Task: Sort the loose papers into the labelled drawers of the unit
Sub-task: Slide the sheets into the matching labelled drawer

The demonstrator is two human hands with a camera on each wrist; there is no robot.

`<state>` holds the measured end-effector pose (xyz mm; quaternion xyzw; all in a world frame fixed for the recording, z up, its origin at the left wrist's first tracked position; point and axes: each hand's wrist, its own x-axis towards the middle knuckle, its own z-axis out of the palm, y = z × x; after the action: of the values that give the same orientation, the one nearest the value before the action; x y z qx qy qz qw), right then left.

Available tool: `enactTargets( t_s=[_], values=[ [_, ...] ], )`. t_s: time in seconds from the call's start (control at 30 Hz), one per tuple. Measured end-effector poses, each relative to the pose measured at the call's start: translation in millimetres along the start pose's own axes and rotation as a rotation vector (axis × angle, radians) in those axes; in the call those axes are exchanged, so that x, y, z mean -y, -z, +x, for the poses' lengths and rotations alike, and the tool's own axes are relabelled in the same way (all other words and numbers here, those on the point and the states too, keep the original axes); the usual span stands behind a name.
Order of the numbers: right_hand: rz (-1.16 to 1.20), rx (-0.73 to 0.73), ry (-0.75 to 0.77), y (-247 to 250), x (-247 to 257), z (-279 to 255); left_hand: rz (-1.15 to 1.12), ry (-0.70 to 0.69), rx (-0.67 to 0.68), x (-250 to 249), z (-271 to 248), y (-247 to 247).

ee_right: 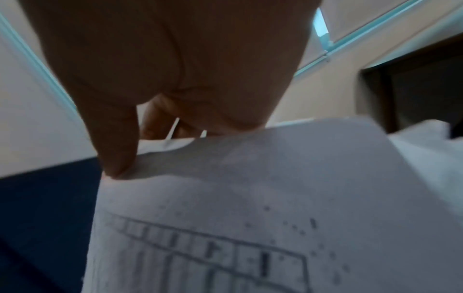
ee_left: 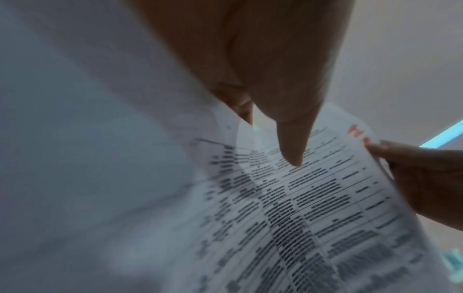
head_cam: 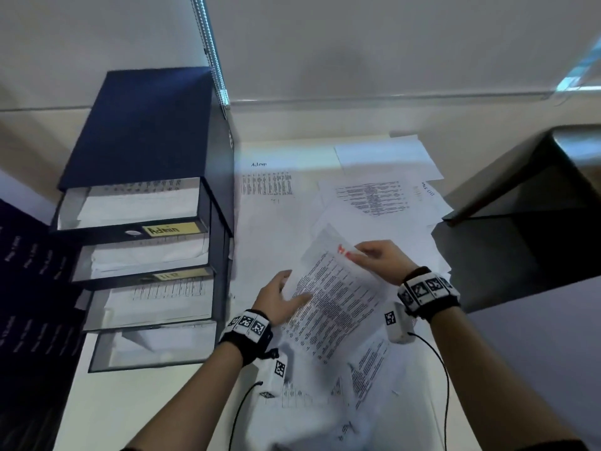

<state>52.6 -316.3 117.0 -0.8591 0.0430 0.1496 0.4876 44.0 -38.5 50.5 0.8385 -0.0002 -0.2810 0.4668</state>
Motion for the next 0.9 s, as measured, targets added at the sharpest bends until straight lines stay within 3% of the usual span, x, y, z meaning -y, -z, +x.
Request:
enactTargets(
  t_s=[0.17,0.27,0.33,0.4,0.47,0.57,0.67,0.83,0.9],
  values=[
    [-0.003,-0.108,0.03,12,22,12,-0.182,0.027,-0.029,-9,-3,8],
    [-0.137,-0.268,-0.208,16,-11,19,-0.158,0.058,-0.127,7,-2,14],
    [-0.325,-0.205,-0.422,14,-47,18,-0.109,0.117,-0.181,30,6,15],
    [-0.569,-0.056,-0.529,3,-79,15,-0.081,0.207,-0.222,44,4,17],
    [-0.755,0.039,-0.455,-18,-94,12,-0.062,0.28,-0.244,58,1,19],
    [-0.895,0.151,-0.204,-52,-96,14,0.057,0.386,-0.254,75,-4,21],
    [-0.998,0.195,-0.165,-67,-90,23,0.102,0.411,-0.242,82,-6,19],
    [-1.172,0.186,-0.035,-47,-83,31,0.011,0.41,-0.269,83,-1,15],
    [-1.046,0.181,-0.067,-23,-66,33,-0.044,0.376,-0.284,83,1,15]
  ],
)
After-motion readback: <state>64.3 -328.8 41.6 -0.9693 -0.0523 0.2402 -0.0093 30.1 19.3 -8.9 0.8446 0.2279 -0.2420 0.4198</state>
